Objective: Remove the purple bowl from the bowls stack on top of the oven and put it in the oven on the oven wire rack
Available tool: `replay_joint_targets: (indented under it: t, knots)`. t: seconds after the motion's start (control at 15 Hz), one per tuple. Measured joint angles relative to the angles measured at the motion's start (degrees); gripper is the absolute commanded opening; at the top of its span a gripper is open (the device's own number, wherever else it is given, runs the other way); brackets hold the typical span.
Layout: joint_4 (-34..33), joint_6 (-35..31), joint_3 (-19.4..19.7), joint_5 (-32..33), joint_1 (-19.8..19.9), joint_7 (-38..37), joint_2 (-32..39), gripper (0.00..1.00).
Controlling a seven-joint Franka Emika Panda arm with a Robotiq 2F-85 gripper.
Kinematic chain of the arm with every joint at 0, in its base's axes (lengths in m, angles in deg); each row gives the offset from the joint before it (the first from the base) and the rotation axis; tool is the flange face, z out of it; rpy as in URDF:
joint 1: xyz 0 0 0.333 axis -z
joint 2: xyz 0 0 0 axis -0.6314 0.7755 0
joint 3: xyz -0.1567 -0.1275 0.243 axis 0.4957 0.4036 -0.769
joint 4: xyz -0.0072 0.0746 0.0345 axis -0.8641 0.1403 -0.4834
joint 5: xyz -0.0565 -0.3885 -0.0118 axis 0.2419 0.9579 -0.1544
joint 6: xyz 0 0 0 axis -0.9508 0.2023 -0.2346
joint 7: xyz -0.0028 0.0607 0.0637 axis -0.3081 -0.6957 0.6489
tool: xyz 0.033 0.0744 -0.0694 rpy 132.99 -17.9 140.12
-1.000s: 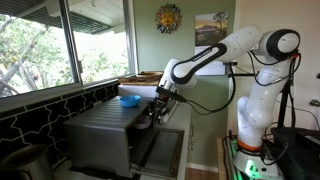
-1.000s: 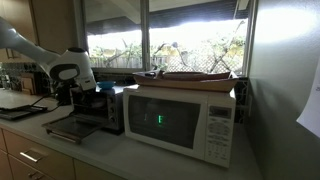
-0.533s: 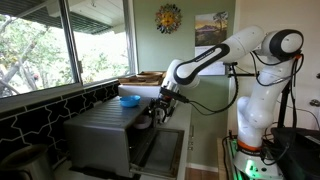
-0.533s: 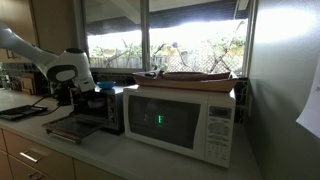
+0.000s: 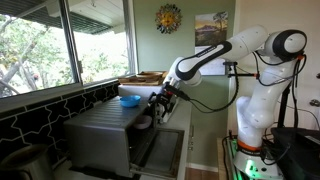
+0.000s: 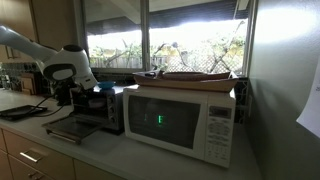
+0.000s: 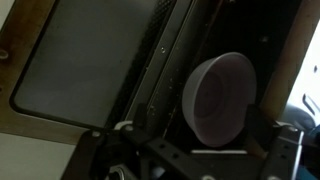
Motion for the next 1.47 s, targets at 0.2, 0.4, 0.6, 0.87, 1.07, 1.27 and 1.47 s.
replay_joint_targets:
  t: [0.2,0.4,0.6,0.87,1.07,1.27,1.47]
  knots:
    - [-0.18,1.85,1.16,-0.02,0.05,5.51,-1.15,1.0]
    - [-0.5,7.48,2.82,0.36,0.44,11.93,-3.44,1.0]
    - [-1.12,16.15,4.42,2.54,1.69,18.03,-6.38,1.0]
    - [-3.37,29.16,6.14,8.82,3.67,24.48,-10.09,1.0]
    - [-5.94,37.57,6.66,13.11,4.86,28.7,-12.98,1.0]
    - [-9.04,44.88,6.71,17.17,5.4,33.24,-15.75,1.0]
    - [-12.17,48.76,6.66,19.92,5.41,37.75,-17.69,1.0]
